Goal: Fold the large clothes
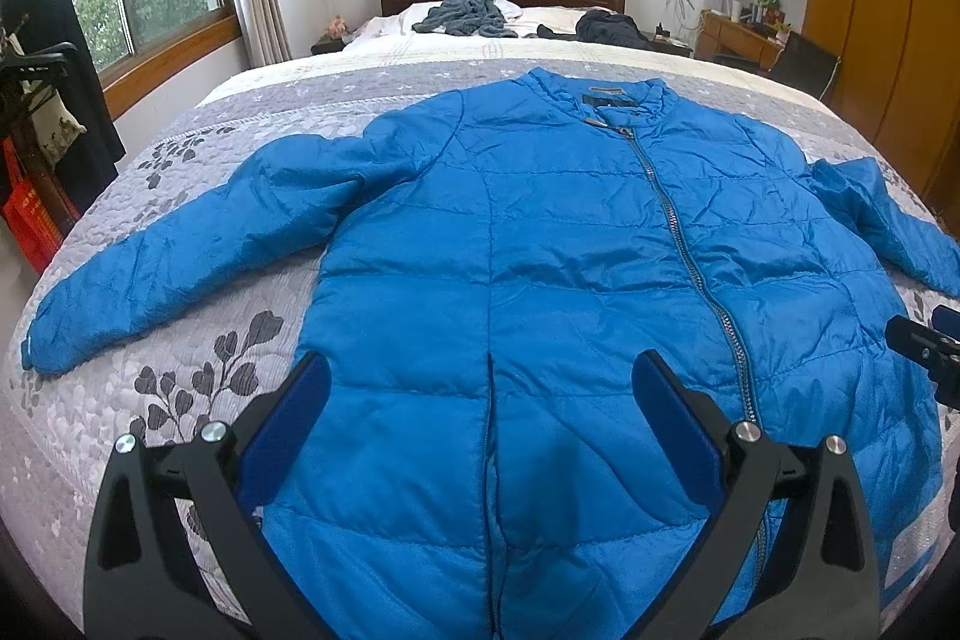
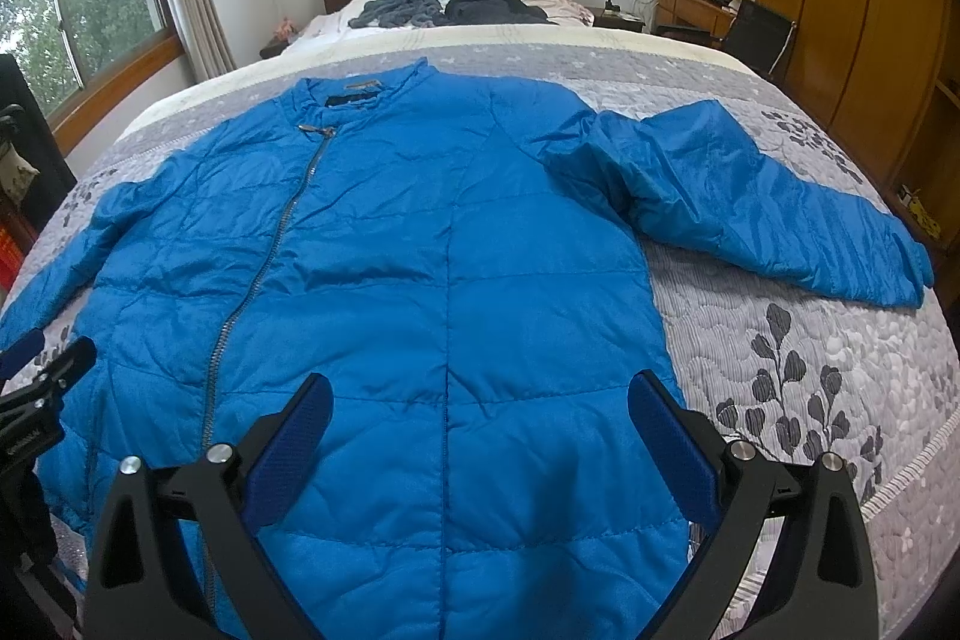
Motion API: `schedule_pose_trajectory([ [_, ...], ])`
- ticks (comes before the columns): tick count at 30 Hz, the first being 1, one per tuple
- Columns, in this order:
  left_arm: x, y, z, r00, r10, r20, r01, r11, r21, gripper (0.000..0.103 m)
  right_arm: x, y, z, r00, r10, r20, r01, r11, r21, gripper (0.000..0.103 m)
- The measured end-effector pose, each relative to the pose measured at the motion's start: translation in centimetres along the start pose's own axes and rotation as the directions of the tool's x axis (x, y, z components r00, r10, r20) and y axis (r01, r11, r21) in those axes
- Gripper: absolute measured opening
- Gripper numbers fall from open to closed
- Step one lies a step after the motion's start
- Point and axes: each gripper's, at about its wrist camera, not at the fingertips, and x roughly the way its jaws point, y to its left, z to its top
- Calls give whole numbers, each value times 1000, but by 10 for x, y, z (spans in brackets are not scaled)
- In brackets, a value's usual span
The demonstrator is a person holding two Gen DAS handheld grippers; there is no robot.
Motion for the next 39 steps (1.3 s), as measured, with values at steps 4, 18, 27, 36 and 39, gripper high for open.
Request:
schedule_pose_trajectory([
  [4,0,0,0,1000,1,1,-1,1000,1,100,0,0,0,1000,0,0,0,1000,0,99],
  [18,-2,-1,0,1000,9,6,-9,1000,6,100,0,-1,1,1000,-1,5,1,1000,0,99],
  [27,-3,0,0,1000,10,8,-10,1000,6,100,0,-2,1,1000,-2,9,2,1000,-1,99],
  [36,-3,-1,-1,1000,12,7,-12,1000,7,100,-1,-2,2,1000,-7,12,7,1000,-3,99],
  [39,-3,0,-1,1000,14,9,-14,1000,8,100,-2,0,2,1000,-9,13,9,1000,-4,99],
])
